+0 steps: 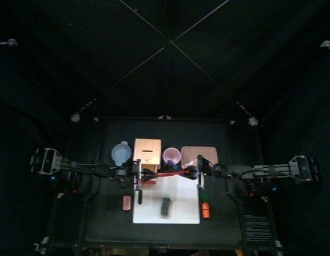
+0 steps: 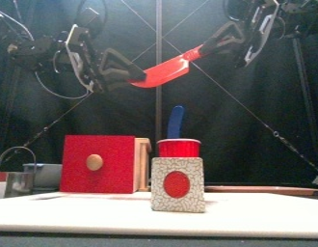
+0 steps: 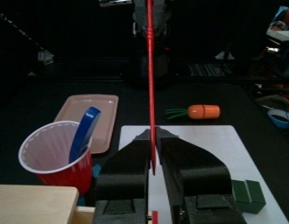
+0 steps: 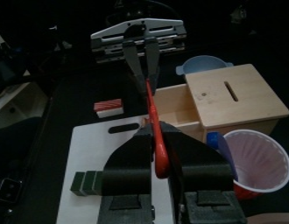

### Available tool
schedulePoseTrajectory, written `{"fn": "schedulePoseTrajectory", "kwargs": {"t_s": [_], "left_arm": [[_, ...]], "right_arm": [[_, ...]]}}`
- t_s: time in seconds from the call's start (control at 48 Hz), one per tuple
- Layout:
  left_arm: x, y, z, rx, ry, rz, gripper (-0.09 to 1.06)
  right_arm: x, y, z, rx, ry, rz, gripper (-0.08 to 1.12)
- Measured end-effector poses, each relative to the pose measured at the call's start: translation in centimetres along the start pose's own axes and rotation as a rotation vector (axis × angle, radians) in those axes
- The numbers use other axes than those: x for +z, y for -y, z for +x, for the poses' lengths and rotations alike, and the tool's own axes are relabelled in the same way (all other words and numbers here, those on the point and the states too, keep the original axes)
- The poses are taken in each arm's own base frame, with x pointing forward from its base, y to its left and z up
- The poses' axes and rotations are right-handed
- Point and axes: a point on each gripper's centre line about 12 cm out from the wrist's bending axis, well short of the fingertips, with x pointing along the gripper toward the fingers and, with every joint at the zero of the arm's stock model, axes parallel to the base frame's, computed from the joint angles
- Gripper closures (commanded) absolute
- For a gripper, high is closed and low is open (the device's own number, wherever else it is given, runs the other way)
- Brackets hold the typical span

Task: Place sushi on board then cut the sushi with the knife then place the pieces on the plate
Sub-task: Cut the sushi into 4 pieces

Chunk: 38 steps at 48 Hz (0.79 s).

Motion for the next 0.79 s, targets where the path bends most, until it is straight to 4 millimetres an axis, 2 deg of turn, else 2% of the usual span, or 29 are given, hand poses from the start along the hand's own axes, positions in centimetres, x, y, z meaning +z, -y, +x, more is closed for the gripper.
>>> {"fn": "schedulePoseTrajectory", "kwargs": {"t_s": [0.479,0.792], "left_arm": [[-0.2,0.7,-0.1,-0.022,-0.03,0.006,0.61],[-0.4,2.0,0.1,-0.057,-0.069,0.006,0.61]], "right_arm": [[-3.8,-0.9,0.1,0.039,-0.223,0.068,0.66],[-5.0,-1.1,0.3,0.049,-0.318,0.108,0.68]]}}
